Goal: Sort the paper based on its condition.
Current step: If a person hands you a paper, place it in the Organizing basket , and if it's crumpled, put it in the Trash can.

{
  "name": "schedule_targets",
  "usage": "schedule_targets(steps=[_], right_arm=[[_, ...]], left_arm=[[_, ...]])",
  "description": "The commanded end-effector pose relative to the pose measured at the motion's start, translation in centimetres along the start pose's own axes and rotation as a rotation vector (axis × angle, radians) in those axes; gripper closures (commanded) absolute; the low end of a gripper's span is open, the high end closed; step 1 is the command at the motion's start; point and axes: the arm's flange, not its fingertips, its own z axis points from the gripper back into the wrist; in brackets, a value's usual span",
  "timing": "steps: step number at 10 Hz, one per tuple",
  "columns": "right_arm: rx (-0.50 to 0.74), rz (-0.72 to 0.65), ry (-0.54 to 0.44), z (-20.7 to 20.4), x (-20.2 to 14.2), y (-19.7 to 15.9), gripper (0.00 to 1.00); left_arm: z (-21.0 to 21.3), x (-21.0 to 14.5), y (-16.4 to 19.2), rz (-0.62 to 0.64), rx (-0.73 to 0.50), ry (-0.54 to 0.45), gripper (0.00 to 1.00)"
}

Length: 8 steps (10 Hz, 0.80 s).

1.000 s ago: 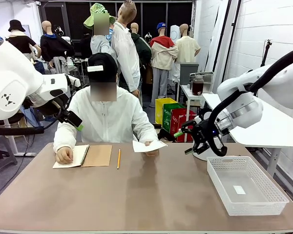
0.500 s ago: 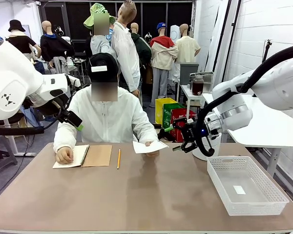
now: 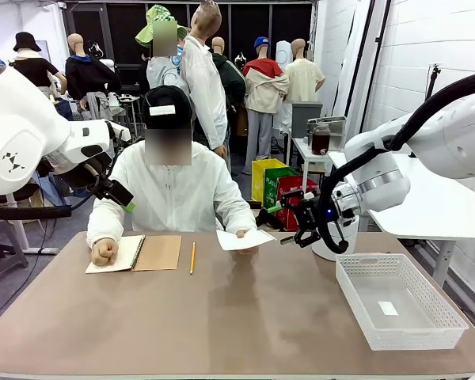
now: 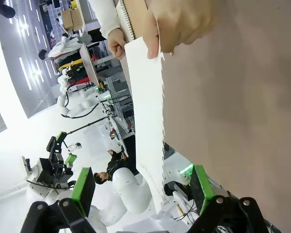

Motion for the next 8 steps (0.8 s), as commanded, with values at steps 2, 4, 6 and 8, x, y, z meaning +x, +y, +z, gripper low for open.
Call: schedule_targets(steps=[2, 4, 6, 8], right_arm=[[0.027, -0.022, 0.040, -1.5, 1.0, -0.4, 0.00], [0.038, -0.050, 0.057, -2.2, 1.9, -0.8, 0.00], [0.078, -0.058, 0.088, -2.3, 2.5, -0.8, 0.00], [0.104, -0.096, 0.095, -2.2, 3.1, -0.8, 0.38]], left_arm=[[0.0, 0.0, 0.1, 0.004, -0.003, -0.005, 0.00], [0.0, 0.0, 0.1, 0.004, -0.003, -0.005, 0.00], [0.0, 0.0, 0.1, 0.004, -0.003, -0.005, 0.00], [0.0, 0.0, 0.1, 0.004, -0.003, -0.005, 0.00]])
